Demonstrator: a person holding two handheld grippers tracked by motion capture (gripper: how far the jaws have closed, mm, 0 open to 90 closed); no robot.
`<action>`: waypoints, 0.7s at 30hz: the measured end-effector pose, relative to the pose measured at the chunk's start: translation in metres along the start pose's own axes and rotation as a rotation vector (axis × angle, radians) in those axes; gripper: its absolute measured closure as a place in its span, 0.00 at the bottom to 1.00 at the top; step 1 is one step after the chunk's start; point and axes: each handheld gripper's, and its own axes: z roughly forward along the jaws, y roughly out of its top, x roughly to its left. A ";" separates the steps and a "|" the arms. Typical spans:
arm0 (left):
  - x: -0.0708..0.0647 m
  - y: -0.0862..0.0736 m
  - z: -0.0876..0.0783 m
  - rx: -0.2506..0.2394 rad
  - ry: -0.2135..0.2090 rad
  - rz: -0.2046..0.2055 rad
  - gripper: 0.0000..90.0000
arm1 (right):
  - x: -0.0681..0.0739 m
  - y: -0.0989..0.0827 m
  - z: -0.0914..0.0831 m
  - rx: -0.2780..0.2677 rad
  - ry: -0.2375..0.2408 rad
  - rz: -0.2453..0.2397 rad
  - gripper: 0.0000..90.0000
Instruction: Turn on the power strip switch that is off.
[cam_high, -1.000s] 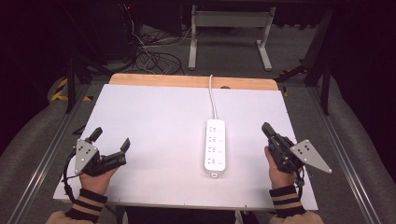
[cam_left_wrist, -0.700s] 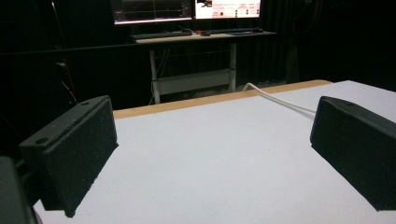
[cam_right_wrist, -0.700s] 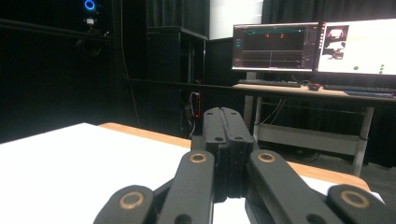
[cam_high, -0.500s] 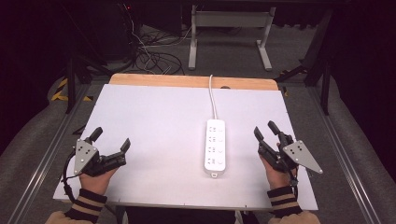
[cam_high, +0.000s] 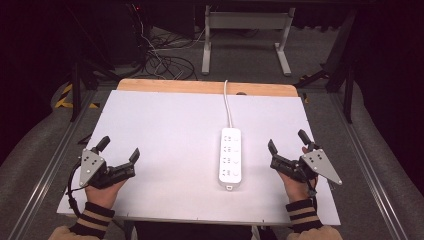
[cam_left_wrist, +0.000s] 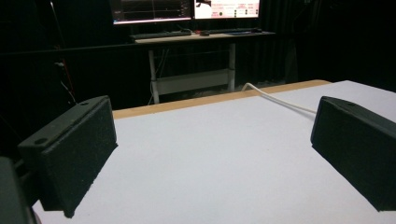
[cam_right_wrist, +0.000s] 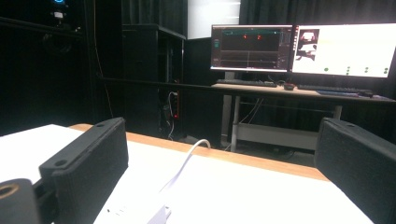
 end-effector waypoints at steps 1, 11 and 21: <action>0.000 0.000 0.000 0.000 0.001 0.000 0.01 | 0.000 0.000 0.000 0.006 -0.004 0.000 0.03; -0.002 0.001 -0.003 -0.005 -0.004 0.007 0.01 | 0.001 -0.007 0.003 0.078 0.003 0.001 0.03; -0.002 0.002 -0.004 -0.004 -0.005 0.010 0.01 | 0.001 -0.010 0.004 0.107 0.008 0.001 0.03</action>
